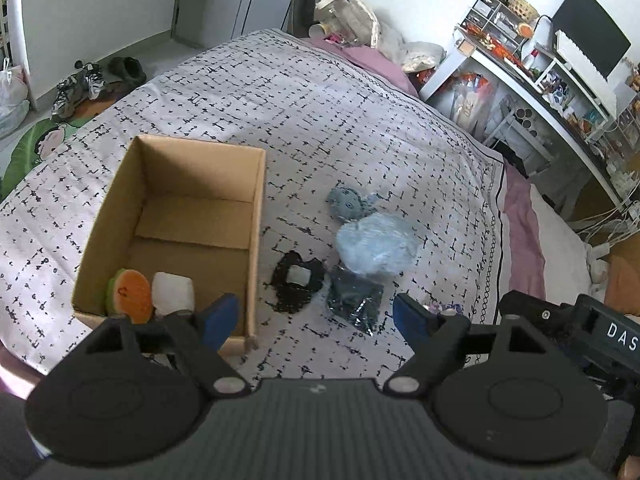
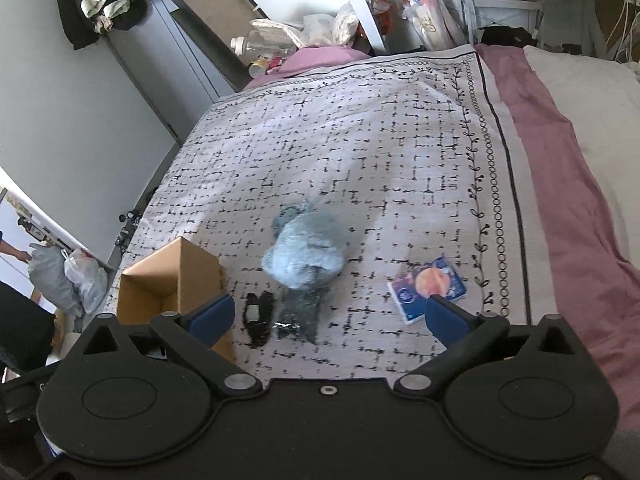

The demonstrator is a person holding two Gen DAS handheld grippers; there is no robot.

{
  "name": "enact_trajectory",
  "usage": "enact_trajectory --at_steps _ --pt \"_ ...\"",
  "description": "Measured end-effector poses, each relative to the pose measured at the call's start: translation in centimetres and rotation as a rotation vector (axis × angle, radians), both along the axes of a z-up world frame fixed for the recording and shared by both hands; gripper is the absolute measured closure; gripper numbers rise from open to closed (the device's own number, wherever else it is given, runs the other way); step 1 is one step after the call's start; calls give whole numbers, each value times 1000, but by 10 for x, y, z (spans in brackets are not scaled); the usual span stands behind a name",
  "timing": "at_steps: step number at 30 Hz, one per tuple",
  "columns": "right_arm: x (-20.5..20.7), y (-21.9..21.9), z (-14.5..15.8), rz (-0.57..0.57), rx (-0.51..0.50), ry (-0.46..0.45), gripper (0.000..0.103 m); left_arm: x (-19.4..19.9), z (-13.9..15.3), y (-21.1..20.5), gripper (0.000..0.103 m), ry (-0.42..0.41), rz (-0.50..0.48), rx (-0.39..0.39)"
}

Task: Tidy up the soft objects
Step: 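Reach the left tool to the black mesh bag while the right tool reaches the planet card box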

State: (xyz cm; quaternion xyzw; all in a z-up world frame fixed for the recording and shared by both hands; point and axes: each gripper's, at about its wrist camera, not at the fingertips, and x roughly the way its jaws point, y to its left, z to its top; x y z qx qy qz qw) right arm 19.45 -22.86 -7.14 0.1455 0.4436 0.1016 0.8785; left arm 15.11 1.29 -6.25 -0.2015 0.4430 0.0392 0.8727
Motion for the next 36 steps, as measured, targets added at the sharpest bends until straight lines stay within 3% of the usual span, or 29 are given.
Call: enact_trajectory --at_steps 16,36 --pt "36 -39 -31 1 22 113 0 27 -16 -47 20 39 12 34" --pt "98 -43 -109 8 -50 299 0 82 -87 -74 20 160 -2 43"
